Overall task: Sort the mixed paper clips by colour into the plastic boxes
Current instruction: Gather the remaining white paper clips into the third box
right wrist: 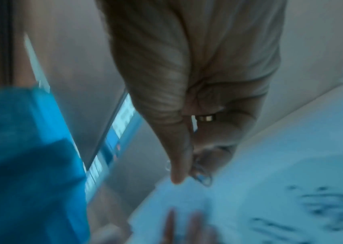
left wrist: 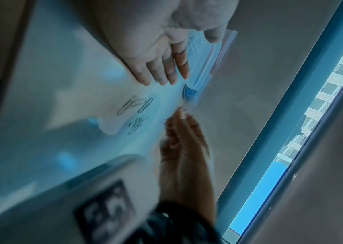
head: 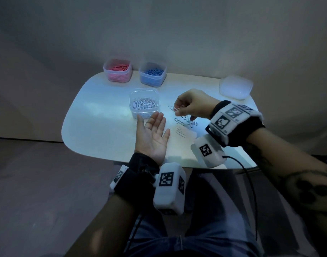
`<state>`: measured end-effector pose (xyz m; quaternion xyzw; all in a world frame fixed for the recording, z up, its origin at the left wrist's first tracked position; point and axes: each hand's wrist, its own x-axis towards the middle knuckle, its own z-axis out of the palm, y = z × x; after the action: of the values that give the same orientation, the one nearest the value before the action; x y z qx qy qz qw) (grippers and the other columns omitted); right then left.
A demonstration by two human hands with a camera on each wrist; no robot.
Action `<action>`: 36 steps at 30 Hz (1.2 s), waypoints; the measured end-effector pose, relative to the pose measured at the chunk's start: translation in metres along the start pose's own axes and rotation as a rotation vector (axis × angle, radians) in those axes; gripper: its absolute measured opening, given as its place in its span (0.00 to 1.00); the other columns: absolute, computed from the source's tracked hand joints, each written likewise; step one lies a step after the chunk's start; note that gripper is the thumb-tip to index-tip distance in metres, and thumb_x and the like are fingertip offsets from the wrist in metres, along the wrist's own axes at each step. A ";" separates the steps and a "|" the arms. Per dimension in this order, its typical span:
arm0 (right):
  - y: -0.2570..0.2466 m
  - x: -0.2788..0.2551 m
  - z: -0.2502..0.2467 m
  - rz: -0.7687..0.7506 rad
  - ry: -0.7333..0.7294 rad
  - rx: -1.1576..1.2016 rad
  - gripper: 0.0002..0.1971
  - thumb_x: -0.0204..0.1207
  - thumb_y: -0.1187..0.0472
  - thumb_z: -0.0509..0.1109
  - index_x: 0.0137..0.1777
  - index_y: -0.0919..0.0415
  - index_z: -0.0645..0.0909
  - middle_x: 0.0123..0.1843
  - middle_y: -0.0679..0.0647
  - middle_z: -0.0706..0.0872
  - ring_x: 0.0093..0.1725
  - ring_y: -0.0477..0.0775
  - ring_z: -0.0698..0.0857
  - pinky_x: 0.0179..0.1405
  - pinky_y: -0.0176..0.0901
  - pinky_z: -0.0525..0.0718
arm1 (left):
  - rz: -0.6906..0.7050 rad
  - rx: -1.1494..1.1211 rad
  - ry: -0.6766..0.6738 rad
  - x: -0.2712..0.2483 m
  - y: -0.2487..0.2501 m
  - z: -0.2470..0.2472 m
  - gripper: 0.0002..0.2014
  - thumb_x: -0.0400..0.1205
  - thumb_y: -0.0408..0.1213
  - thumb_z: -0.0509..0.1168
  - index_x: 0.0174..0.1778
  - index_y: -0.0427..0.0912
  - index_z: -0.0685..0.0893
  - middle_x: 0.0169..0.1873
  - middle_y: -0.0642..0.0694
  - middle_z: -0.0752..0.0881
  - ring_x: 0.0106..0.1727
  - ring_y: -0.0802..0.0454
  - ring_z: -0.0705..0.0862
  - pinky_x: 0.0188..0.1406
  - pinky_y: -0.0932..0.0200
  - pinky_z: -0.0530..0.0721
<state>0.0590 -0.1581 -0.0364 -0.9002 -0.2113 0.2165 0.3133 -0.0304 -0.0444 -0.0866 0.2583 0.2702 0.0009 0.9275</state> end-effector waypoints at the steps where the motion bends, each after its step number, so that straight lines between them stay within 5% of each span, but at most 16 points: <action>1: -0.005 -0.005 0.000 -0.016 -0.021 0.075 0.04 0.74 0.67 0.72 0.48 0.63 0.83 0.30 0.48 0.78 0.30 0.44 0.77 0.20 0.25 0.78 | -0.008 -0.013 -0.008 0.001 -0.001 0.000 0.24 0.84 0.59 0.48 0.51 0.43 0.80 0.53 0.48 0.83 0.71 0.53 0.75 0.66 0.55 0.69; 4: -0.023 -0.019 0.022 -0.080 -0.109 0.019 0.02 0.70 0.67 0.74 0.41 0.62 0.83 0.28 0.48 0.79 0.27 0.45 0.78 0.18 0.25 0.76 | -0.067 -0.111 -0.052 0.004 -0.005 0.002 0.26 0.85 0.57 0.46 0.52 0.40 0.79 0.50 0.43 0.83 0.54 0.49 0.83 0.49 0.58 0.83; 7: -0.018 -0.018 0.023 -0.105 0.099 0.036 0.06 0.70 0.63 0.76 0.44 0.65 0.87 0.30 0.49 0.81 0.26 0.41 0.77 0.18 0.23 0.74 | -0.116 -0.246 -0.039 0.010 -0.003 0.002 0.23 0.87 0.46 0.47 0.41 0.35 0.81 0.33 0.40 0.87 0.34 0.47 0.88 0.32 0.61 0.87; 9: -0.001 -0.018 -0.001 -0.035 0.315 0.100 0.08 0.71 0.62 0.75 0.48 0.66 0.86 0.30 0.48 0.79 0.26 0.39 0.74 0.20 0.23 0.73 | -0.163 -0.241 -0.003 0.012 0.007 0.002 0.16 0.82 0.33 0.53 0.28 0.38 0.76 0.19 0.44 0.81 0.20 0.50 0.85 0.18 0.67 0.82; 11: 0.021 -0.018 -0.018 0.053 0.259 -0.045 0.13 0.72 0.62 0.75 0.55 0.65 0.84 0.35 0.49 0.78 0.29 0.40 0.73 0.23 0.23 0.74 | -0.197 -0.047 0.008 0.011 0.018 0.006 0.14 0.77 0.32 0.55 0.24 0.44 0.67 0.12 0.51 0.69 0.11 0.59 0.71 0.06 0.72 0.65; 13: 0.033 -0.017 -0.019 0.086 0.040 -0.308 0.20 0.72 0.62 0.74 0.65 0.63 0.80 0.47 0.53 0.79 0.36 0.46 0.77 0.31 0.24 0.76 | -0.155 0.391 -0.003 0.011 0.026 0.013 0.19 0.84 0.40 0.53 0.25 0.46 0.65 0.11 0.54 0.62 0.10 0.61 0.60 0.05 0.72 0.53; 16: 0.037 -0.014 -0.009 -0.004 -0.101 -0.514 0.25 0.74 0.62 0.72 0.72 0.55 0.75 0.63 0.57 0.76 0.57 0.56 0.81 0.59 0.45 0.77 | 0.141 1.366 -0.154 0.009 0.035 0.030 0.17 0.84 0.45 0.60 0.29 0.45 0.72 0.17 0.55 0.65 0.19 0.58 0.63 0.13 0.68 0.58; 19: 0.032 -0.009 -0.008 -0.019 -0.085 -0.511 0.25 0.72 0.56 0.74 0.69 0.54 0.77 0.64 0.55 0.77 0.59 0.56 0.81 0.61 0.47 0.77 | 0.351 2.256 -0.251 0.009 0.037 0.047 0.15 0.75 0.50 0.71 0.43 0.42 0.80 0.33 0.51 0.77 0.41 0.51 0.78 0.36 0.59 0.71; 21: 0.031 -0.006 -0.007 0.035 -0.064 -0.517 0.22 0.71 0.51 0.74 0.63 0.58 0.79 0.59 0.55 0.81 0.57 0.56 0.80 0.55 0.46 0.76 | 0.318 2.526 -0.238 0.015 0.031 0.054 0.23 0.73 0.55 0.71 0.48 0.36 0.80 0.42 0.46 0.82 0.51 0.45 0.80 0.42 0.56 0.74; 24: 0.026 -0.007 0.001 0.173 0.004 -0.504 0.19 0.72 0.46 0.72 0.40 0.64 0.76 0.39 0.55 0.80 0.45 0.58 0.79 0.36 0.43 0.74 | 0.250 2.587 -0.201 0.024 0.015 0.056 0.28 0.73 0.59 0.68 0.28 0.37 0.70 0.28 0.45 0.74 0.36 0.46 0.76 0.24 0.60 0.65; 26: 0.021 -0.008 0.007 0.248 0.035 -0.500 0.22 0.73 0.51 0.74 0.29 0.64 0.67 0.29 0.54 0.74 0.39 0.59 0.78 0.29 0.42 0.72 | 0.240 2.527 -0.165 0.026 0.007 0.056 0.28 0.74 0.57 0.70 0.26 0.39 0.66 0.26 0.46 0.70 0.37 0.47 0.74 0.22 0.61 0.62; 32: 0.014 -0.005 0.009 0.327 0.106 -0.401 0.12 0.72 0.67 0.72 0.33 0.64 0.71 0.36 0.58 0.78 0.40 0.60 0.79 0.36 0.42 0.75 | 0.303 2.297 -0.162 0.037 0.007 0.047 0.15 0.71 0.46 0.75 0.38 0.38 0.80 0.41 0.42 0.85 0.47 0.44 0.83 0.40 0.57 0.77; 36: 0.011 -0.002 0.007 0.373 0.063 -0.337 0.15 0.72 0.69 0.69 0.28 0.63 0.68 0.29 0.55 0.74 0.39 0.59 0.79 0.23 0.38 0.71 | 0.442 2.211 -0.275 0.035 0.019 0.043 0.14 0.73 0.43 0.74 0.46 0.41 0.79 0.32 0.51 0.74 0.44 0.50 0.73 0.40 0.60 0.67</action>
<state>0.0569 -0.1639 -0.0484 -0.9694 -0.0647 0.2043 0.1197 0.0233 -0.0436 -0.0639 0.9753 -0.0329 -0.1028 0.1926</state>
